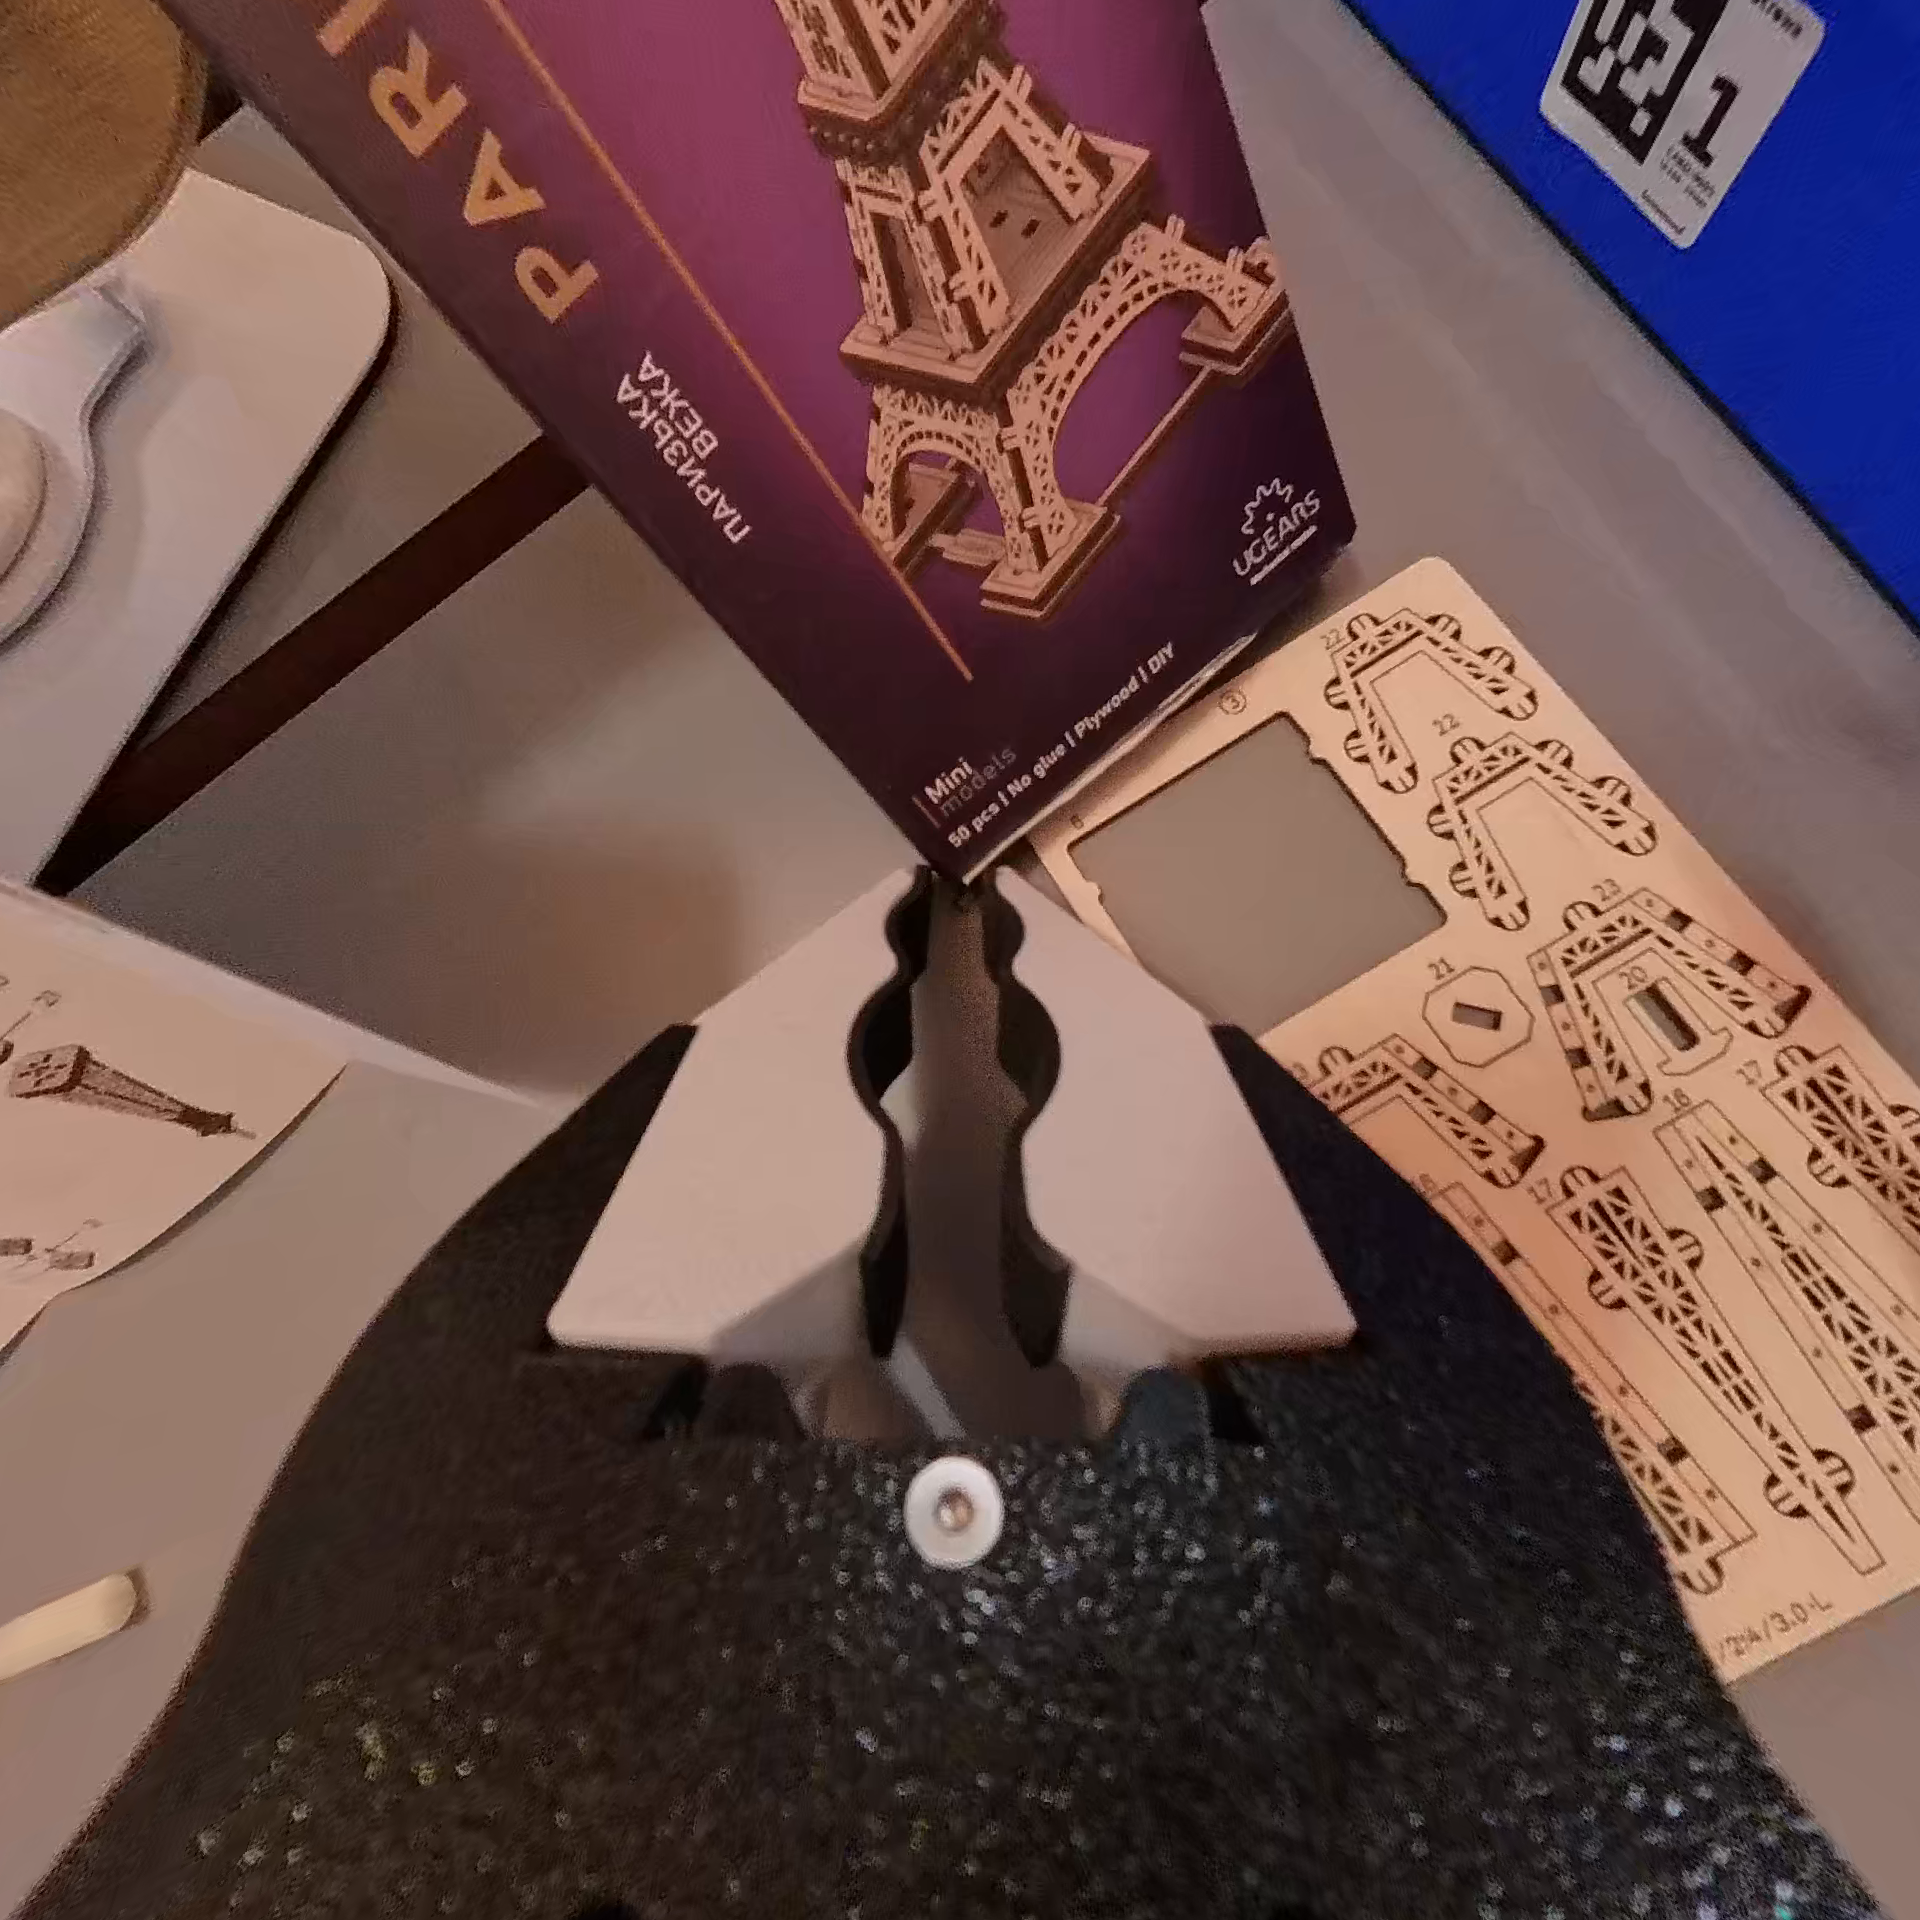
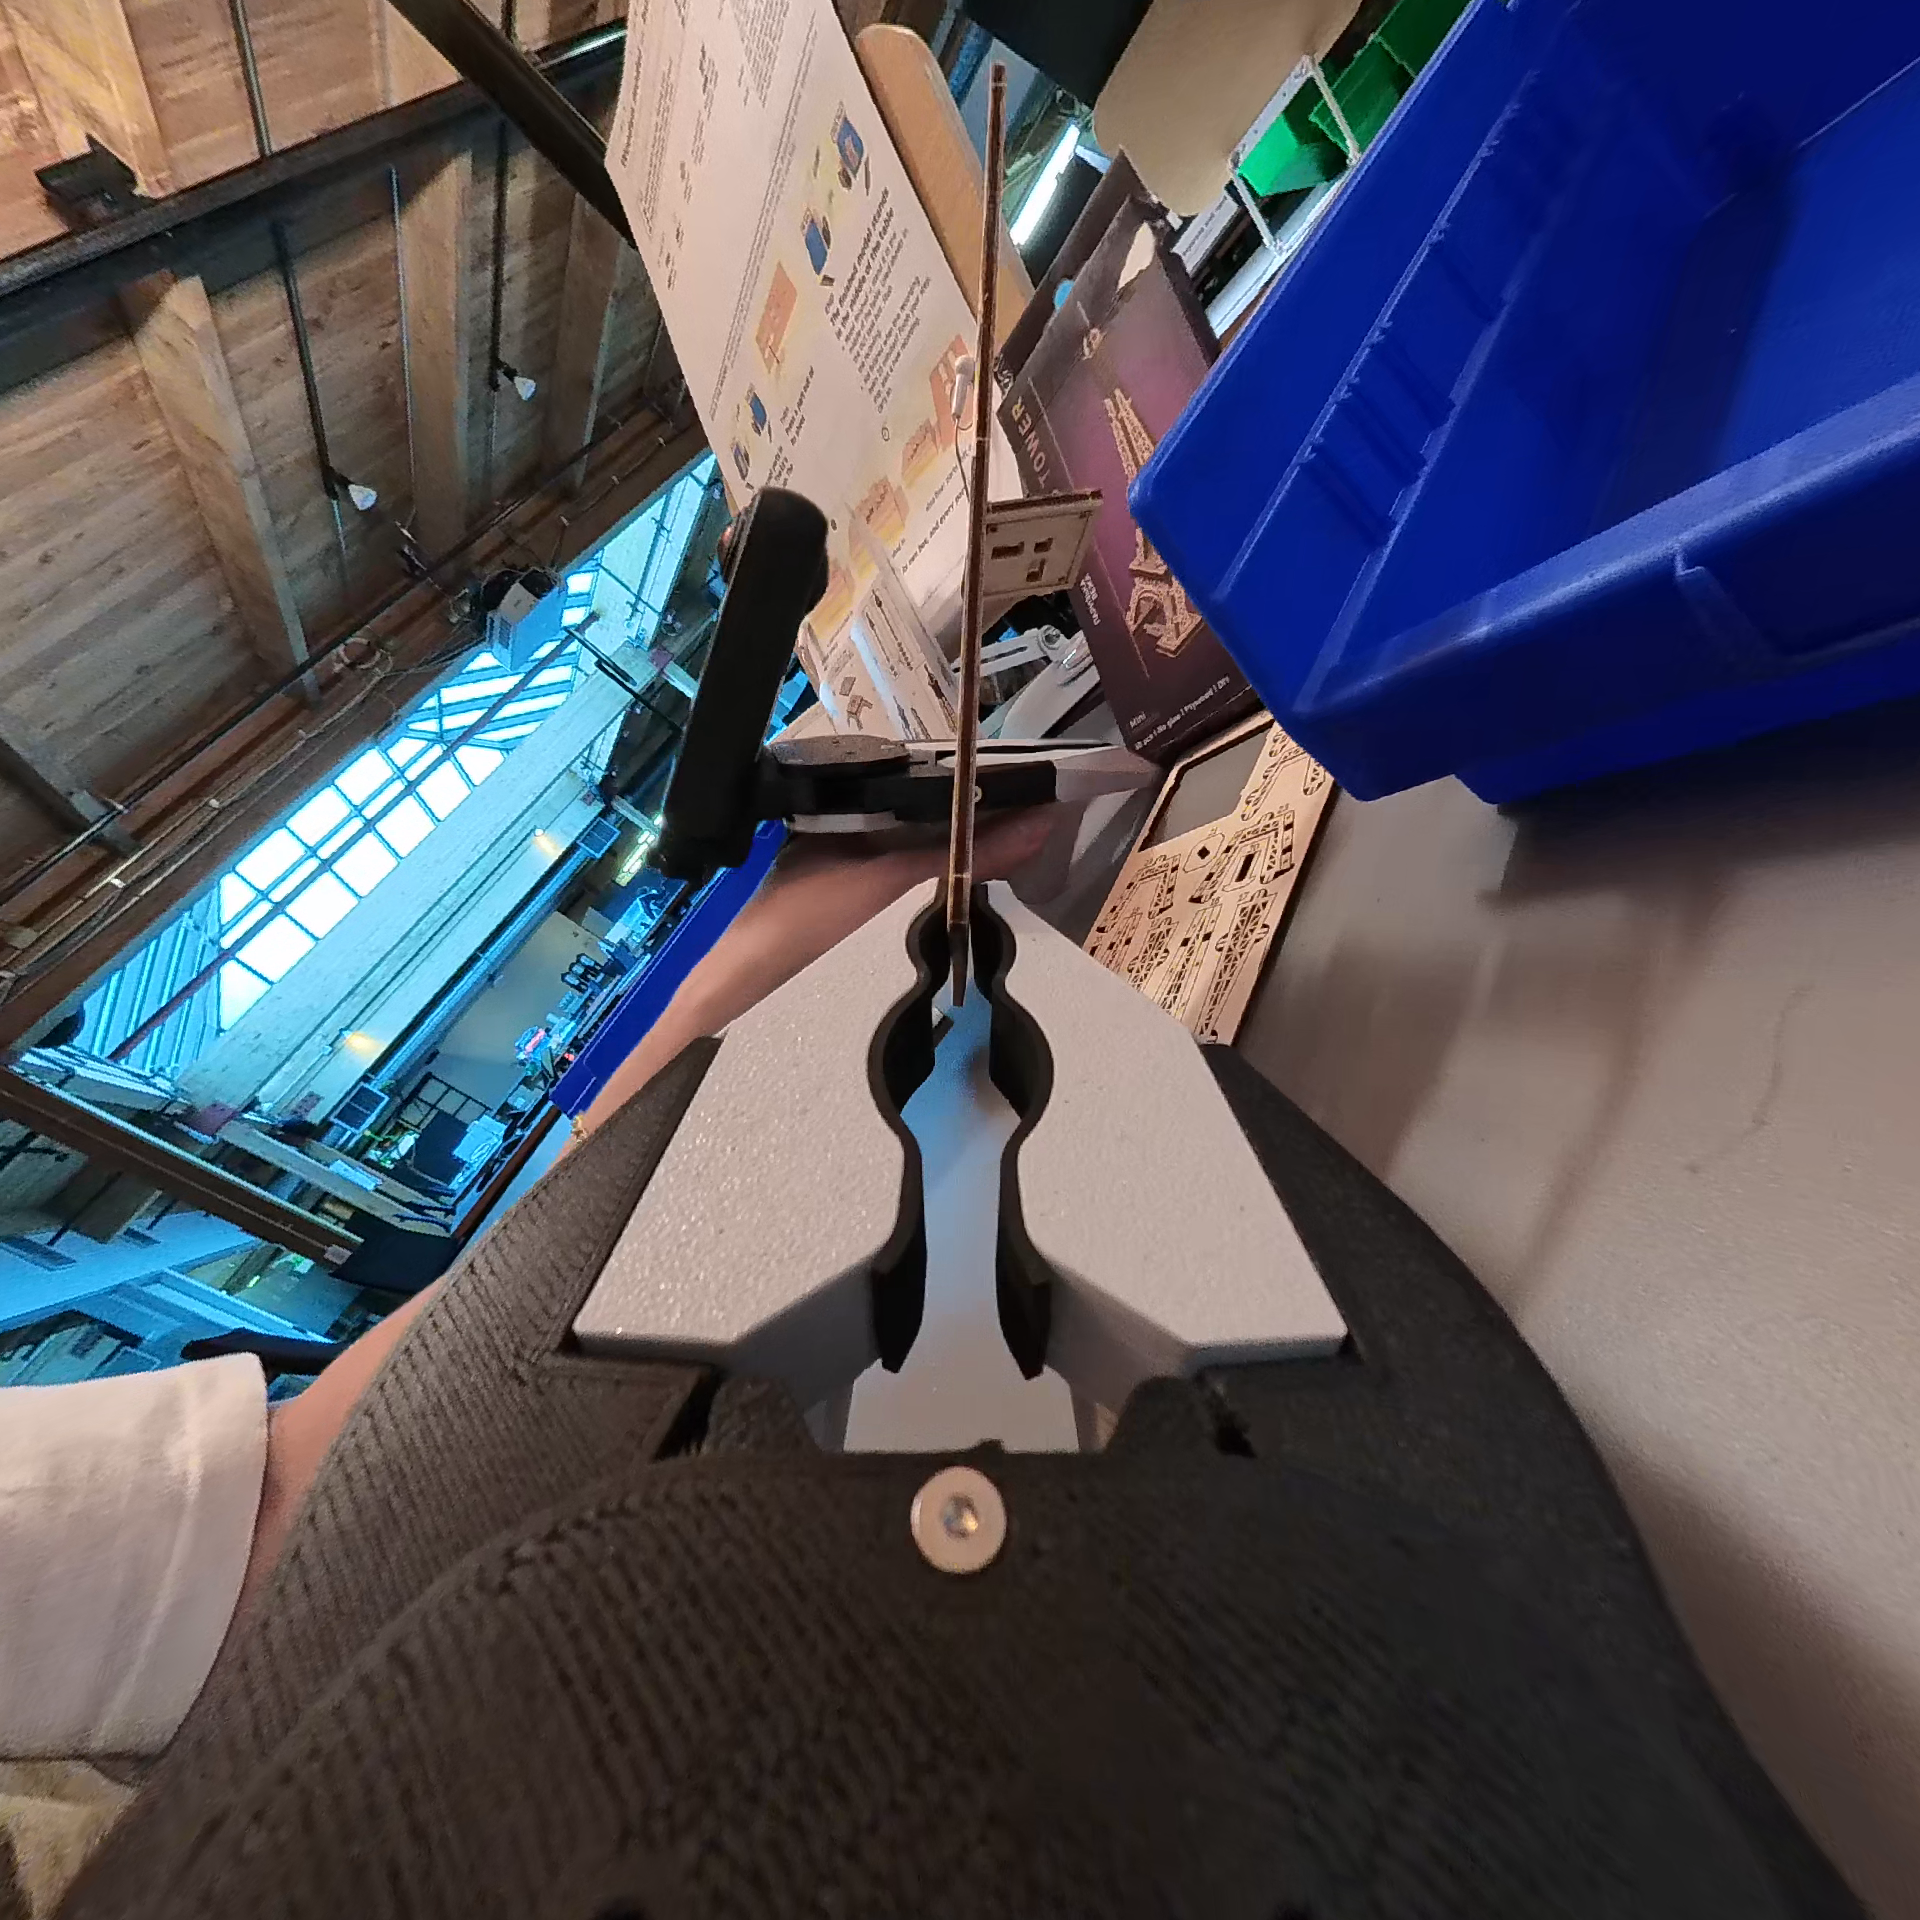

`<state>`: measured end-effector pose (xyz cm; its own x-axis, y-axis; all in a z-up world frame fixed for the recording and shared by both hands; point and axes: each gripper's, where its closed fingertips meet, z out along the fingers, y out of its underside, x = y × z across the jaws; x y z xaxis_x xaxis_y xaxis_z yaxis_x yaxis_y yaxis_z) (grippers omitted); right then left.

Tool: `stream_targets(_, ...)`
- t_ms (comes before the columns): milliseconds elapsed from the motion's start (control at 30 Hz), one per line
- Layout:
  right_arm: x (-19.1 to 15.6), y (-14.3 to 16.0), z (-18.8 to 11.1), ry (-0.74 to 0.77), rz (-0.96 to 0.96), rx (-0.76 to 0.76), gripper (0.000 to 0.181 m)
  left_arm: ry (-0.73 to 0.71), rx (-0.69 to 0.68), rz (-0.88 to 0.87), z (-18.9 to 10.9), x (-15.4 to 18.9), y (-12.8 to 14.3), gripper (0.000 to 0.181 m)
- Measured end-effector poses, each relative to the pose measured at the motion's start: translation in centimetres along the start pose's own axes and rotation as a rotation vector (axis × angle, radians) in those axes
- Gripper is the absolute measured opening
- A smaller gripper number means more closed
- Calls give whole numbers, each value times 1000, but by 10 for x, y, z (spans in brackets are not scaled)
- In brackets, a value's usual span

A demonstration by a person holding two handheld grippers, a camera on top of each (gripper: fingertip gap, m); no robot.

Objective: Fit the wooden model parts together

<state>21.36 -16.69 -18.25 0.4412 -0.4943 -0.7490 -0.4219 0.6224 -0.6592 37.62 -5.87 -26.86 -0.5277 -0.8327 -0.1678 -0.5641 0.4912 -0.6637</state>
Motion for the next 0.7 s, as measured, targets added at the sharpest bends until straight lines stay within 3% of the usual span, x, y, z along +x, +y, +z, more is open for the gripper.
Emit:
stream_targets(167, 0, 0, 0, -5, 2, 1, 1, 25, -8, -20, -6, -3, 9, 0)
stream_targets(433, 0, 0, 0, -6, 3, -1, 1, 134, 14, -53, -21, -1, 14, 0)
stream_targets(567, -1, 0, -1, -10, 3, 4, 1, 203, 35, -55, -57, -7, 21, 0)
stream_targets(700, -1, 0, 0, -9, 3, 0, 1, 207, -56, -57, -97, -50, 66, 0)
